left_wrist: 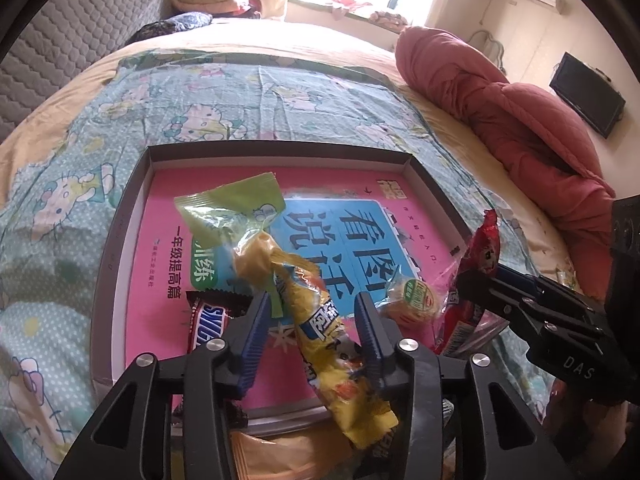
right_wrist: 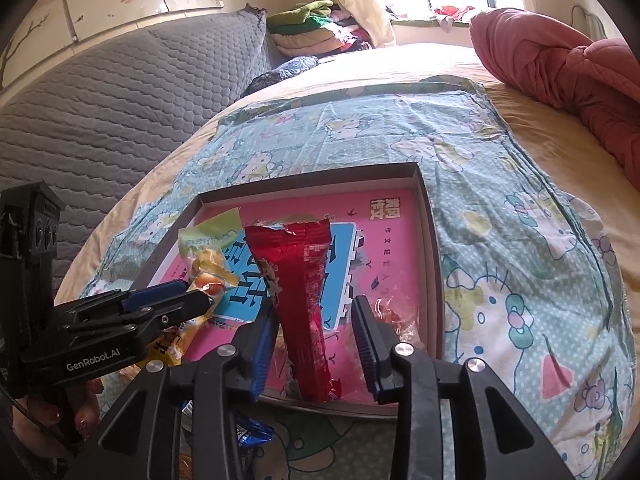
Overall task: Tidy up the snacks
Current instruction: 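Lower the yellow bag into the box with left tool while right tool lowers the red bag in, then open both tools and pull them back from the box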
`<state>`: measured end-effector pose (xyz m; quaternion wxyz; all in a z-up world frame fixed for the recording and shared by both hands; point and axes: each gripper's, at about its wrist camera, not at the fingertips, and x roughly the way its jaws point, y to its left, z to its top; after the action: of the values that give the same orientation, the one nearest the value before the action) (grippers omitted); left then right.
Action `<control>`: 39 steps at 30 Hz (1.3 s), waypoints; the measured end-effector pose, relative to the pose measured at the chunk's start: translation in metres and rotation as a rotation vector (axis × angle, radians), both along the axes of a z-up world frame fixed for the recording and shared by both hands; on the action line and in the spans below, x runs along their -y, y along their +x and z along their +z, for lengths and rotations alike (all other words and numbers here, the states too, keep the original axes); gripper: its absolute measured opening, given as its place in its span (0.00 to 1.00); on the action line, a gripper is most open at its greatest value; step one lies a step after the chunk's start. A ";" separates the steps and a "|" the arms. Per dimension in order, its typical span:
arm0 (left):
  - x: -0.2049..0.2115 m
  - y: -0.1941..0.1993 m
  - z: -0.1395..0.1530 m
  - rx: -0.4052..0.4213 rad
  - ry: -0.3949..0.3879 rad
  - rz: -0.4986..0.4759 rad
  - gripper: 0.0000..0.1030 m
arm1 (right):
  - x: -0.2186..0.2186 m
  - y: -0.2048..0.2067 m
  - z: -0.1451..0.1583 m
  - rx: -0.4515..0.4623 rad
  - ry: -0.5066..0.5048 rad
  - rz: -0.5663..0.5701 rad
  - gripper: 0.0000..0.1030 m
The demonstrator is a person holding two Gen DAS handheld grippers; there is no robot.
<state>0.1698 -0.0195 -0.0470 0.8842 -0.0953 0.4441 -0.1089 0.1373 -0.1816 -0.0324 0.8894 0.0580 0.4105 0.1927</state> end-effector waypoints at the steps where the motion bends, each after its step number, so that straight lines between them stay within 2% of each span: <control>1: 0.000 0.000 0.001 -0.001 -0.002 0.000 0.47 | 0.000 0.000 0.000 0.000 0.001 -0.001 0.37; 4: -0.002 -0.001 0.003 -0.004 -0.009 0.005 0.53 | 0.002 0.000 0.003 0.008 0.003 -0.009 0.40; 23: -0.013 -0.007 0.025 0.027 0.010 0.038 0.62 | 0.012 -0.001 0.017 0.052 0.024 -0.043 0.43; 28: -0.015 -0.013 0.029 0.031 0.021 0.043 0.63 | 0.013 0.001 0.015 0.043 0.016 -0.057 0.43; 32: -0.016 -0.017 0.032 0.036 0.037 0.046 0.63 | 0.012 0.005 0.007 0.018 -0.044 -0.079 0.43; 35: -0.018 -0.021 0.035 0.038 0.041 0.053 0.63 | 0.017 0.007 0.003 -0.001 -0.033 -0.096 0.44; 39: -0.023 -0.026 0.040 0.044 0.045 0.066 0.63 | 0.021 0.004 0.011 0.024 0.004 -0.092 0.44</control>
<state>0.1442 0.0031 -0.0070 0.8988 -0.0878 0.4235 -0.0718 0.1411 -0.2026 -0.0219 0.9021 0.0761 0.3962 0.1530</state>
